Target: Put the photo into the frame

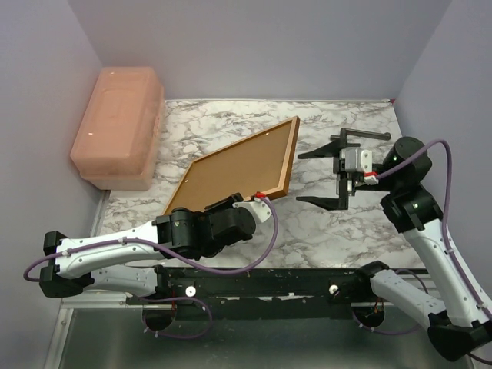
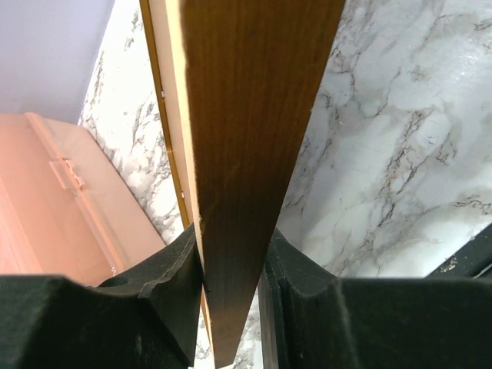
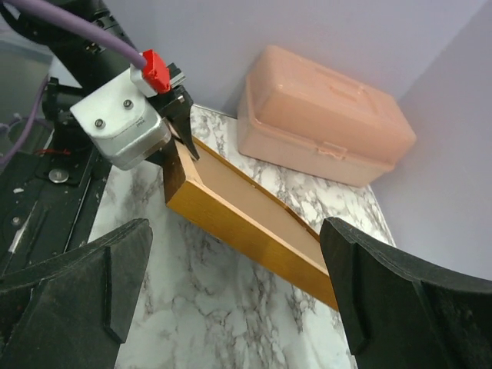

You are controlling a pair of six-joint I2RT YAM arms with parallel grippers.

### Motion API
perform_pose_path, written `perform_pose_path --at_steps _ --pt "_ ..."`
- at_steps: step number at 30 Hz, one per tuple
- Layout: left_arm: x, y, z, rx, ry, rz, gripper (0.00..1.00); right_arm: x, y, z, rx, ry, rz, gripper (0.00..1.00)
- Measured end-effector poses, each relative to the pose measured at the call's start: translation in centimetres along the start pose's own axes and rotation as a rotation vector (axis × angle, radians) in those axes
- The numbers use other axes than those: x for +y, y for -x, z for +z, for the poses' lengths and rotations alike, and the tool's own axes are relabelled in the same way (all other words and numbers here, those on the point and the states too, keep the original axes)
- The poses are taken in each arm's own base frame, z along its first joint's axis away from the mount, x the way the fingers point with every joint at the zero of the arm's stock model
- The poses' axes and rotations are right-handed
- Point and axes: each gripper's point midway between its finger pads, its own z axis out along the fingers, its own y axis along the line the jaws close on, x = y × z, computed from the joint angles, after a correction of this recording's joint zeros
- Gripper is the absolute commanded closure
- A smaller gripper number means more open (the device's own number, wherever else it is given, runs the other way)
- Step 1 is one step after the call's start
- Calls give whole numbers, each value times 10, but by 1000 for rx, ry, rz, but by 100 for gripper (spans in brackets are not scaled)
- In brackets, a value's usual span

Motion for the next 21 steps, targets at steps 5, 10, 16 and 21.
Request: perform_pose_path --at_steps 5,10,16,21 --pt "-2 3 -3 -4 -30 -2 88 0 -18 12 -15 103 -36 5" --pt "-3 6 -5 -11 -43 -11 88 -2 -32 20 -17 165 -65 12" --pt "-4 9 -7 -19 -62 -21 88 12 -28 39 -70 253 -94 22" --pt "-5 8 -8 -17 -68 -22 88 29 -33 59 -92 335 -106 37"
